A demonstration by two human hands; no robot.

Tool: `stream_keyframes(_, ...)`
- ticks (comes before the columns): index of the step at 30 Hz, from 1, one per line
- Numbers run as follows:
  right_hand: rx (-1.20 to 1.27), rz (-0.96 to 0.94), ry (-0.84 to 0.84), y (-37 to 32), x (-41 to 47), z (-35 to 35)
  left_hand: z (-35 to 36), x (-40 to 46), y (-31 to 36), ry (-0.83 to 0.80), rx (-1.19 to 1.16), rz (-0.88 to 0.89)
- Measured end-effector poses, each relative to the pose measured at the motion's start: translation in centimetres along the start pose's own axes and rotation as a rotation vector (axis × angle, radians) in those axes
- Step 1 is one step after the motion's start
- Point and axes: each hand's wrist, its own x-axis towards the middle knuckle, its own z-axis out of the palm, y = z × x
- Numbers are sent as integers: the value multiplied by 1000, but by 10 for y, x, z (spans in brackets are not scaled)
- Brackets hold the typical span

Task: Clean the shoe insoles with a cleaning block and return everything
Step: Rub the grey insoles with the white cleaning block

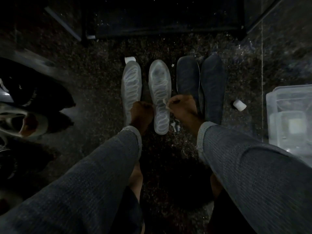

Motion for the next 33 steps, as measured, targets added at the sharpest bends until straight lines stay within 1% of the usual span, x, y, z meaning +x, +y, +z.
stream_keyframes(2, 102, 23, -4, -1, 2, -2, -8, -6, 9, -76, -9, 30)
stream_keyframes(7, 190, -15, -3, -46, -18, -25, -37, -27, 49, -113, -73, 117)
stream_keyframes(12, 487, -108, 21, -118, -61, -55, -82, -45, 108, -65, -199, 162)
stream_keyframes(15, 553, -188, -10, -163, -97, -82, -115, -80, 148, -46, -236, 238)
stream_keyframes(17, 576, -243, -37, -190, -127, -101, -138, -111, 169, -67, -268, 282)
stream_keyframes(21, 645, -266, -104, -228, -193, -134, -174, -178, 193, -96, -336, 312)
stream_keyframes(26, 689, -307, -148, -244, -262, -158, -207, -255, 203, -102, -439, 341)
stream_keyframes(33, 782, -287, -194, -229, -321, -176, -223, -325, 189, -150, -492, 337)
